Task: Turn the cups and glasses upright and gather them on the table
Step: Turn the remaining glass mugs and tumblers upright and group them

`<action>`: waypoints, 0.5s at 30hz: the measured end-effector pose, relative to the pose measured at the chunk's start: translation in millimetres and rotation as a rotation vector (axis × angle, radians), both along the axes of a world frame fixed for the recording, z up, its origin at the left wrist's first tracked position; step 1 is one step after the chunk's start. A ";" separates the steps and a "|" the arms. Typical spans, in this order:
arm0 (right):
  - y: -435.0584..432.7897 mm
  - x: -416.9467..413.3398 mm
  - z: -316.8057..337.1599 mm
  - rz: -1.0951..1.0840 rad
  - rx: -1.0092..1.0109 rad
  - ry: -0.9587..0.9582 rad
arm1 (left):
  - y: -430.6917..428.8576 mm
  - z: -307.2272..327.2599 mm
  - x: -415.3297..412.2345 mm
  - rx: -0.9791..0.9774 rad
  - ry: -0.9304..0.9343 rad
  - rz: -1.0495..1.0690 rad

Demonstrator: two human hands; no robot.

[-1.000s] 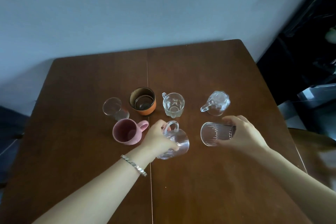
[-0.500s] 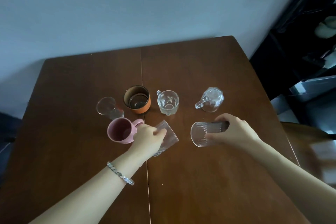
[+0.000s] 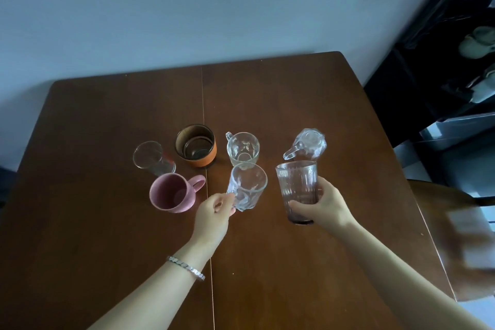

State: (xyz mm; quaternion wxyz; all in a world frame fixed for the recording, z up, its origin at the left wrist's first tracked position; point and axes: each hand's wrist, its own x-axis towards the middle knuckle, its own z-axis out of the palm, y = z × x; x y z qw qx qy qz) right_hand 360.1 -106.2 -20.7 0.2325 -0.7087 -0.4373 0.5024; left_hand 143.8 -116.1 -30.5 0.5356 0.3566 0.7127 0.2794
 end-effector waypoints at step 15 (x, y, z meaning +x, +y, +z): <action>11.3 -45.0 -57.0 -0.202 0.188 -0.090 | -2.6 -36.0 -14.2 0.011 -0.036 0.139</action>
